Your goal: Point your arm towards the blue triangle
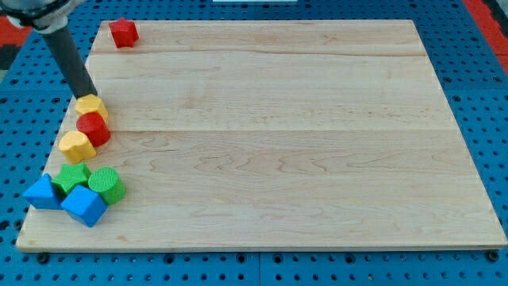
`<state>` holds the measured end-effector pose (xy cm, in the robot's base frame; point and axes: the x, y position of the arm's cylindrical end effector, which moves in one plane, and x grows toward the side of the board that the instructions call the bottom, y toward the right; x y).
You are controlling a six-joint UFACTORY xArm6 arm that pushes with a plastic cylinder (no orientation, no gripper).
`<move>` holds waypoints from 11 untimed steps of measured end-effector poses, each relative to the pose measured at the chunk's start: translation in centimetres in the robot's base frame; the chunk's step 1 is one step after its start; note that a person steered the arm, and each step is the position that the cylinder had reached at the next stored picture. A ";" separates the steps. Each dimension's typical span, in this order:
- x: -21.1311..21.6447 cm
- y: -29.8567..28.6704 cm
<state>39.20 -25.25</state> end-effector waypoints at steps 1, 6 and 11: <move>1.9 2.2; 21.5 17.4; 1.1 -5.2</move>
